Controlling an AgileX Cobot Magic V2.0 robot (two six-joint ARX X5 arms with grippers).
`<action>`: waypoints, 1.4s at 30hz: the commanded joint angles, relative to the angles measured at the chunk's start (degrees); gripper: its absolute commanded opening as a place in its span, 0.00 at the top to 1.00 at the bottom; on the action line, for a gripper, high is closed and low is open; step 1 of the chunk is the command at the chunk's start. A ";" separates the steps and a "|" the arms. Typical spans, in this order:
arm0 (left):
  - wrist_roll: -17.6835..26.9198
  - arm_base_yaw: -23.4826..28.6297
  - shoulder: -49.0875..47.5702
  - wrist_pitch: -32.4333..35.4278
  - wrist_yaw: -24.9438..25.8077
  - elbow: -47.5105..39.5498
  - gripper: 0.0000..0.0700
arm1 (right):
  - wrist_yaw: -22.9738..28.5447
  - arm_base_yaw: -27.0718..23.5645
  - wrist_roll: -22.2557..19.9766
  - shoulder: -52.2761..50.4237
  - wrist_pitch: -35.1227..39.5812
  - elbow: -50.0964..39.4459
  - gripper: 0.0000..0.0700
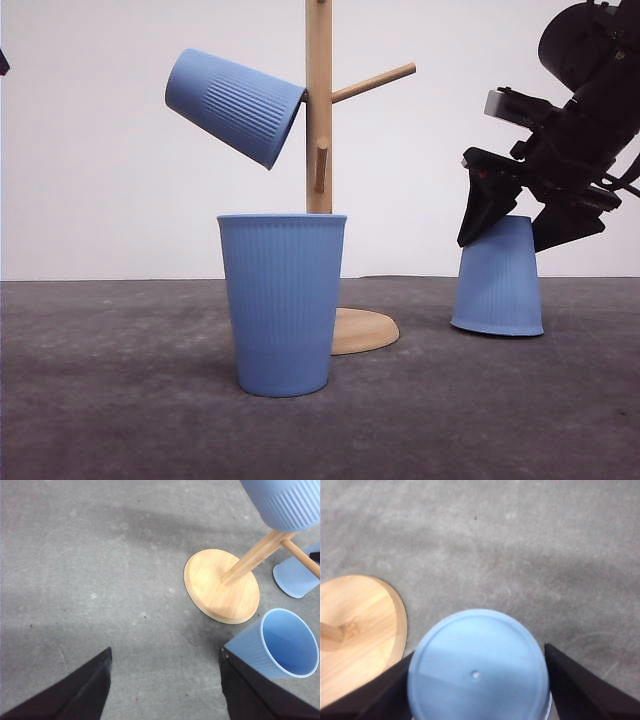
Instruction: Place three cups
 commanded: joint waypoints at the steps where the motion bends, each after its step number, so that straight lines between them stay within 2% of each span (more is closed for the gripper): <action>1: 0.59 -0.15 0.31 0.42 -0.15 0.20 0.44 | -1.20 0.26 0.24 0.12 -1.82 0.72 0.53; 10: 0.80 -0.15 0.31 0.50 -0.15 0.20 0.44 | -3.40 -0.33 1.22 -12.76 -12.50 0.72 0.53; 13: 0.90 -0.15 0.31 0.84 -0.13 0.20 0.44 | -8.62 -2.31 2.97 -18.56 -15.87 0.49 0.53; 17: 0.92 -0.15 0.31 0.83 -0.12 0.20 0.44 | -16.78 -6.69 5.29 -24.70 -14.66 -0.69 0.53; 20: 0.92 -0.15 0.31 0.83 -0.13 0.20 0.44 | -24.09 -11.40 9.95 -26.87 -11.06 -0.85 0.53; 23: 0.92 -0.15 0.31 0.83 -0.13 0.20 0.44 | -30.27 -15.62 18.08 -26.96 -3.91 -0.85 0.53; 27: 1.07 -0.15 0.31 0.87 -0.13 0.20 0.44 | -32.94 -16.98 29.90 -26.17 7.49 -0.85 0.53; 30: 1.11 -0.15 0.31 1.06 -0.13 0.20 0.44 | -33.32 -15.83 36.43 -24.84 15.16 -0.85 0.53; 32: 1.22 -0.15 0.31 1.14 -0.13 0.20 0.44 | -32.95 -14.16 39.28 -23.53 18.87 -0.85 0.53; 36: 1.99 -0.15 0.31 1.12 -0.13 0.20 0.44 | -30.69 -11.35 41.85 -20.36 22.88 -0.85 0.53; 42: 1.99 -0.15 0.31 1.12 -0.13 0.20 0.44 | -30.42 -7.06 47.53 -14.40 31.58 -0.85 0.53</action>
